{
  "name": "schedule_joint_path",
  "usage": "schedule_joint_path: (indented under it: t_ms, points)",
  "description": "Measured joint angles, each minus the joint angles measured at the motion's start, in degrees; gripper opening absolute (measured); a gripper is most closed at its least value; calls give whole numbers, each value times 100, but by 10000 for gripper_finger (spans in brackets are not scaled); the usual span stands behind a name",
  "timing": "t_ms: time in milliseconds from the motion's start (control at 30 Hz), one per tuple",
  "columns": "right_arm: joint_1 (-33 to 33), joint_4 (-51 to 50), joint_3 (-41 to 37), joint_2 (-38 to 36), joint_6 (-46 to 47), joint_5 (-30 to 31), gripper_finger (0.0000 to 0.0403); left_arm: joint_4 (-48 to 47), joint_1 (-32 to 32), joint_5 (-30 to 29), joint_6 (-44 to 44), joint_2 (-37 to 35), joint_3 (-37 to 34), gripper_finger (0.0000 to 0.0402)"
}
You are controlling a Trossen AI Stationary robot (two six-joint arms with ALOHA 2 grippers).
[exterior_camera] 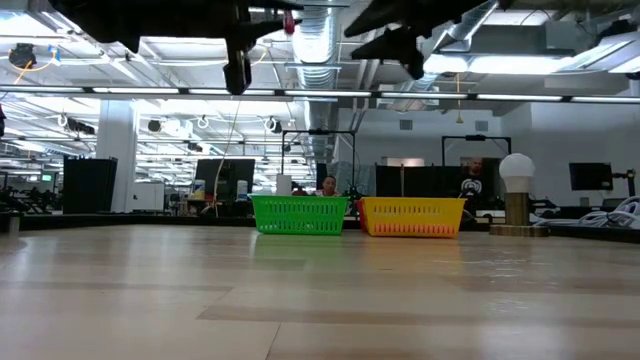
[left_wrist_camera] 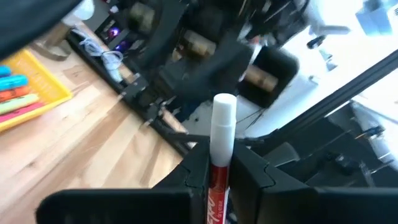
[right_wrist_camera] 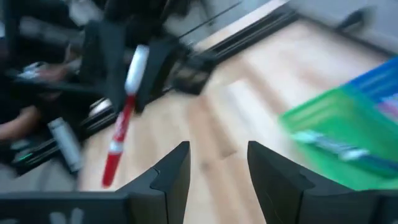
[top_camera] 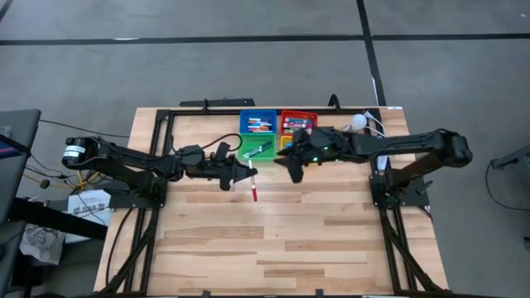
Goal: Pick & Place Markers
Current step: Put the small red marker pen into the green bin
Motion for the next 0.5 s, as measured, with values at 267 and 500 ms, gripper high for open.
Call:
schedule_joint_path:
  t_ms: [267,500]
  points:
    - [4,-433,-318,-917,-297,699,143,-582,51,33,244,0,0,35]
    - [36,-50,-1268,-1773,-193,692,127,-827,277,44,609,0,19,35]
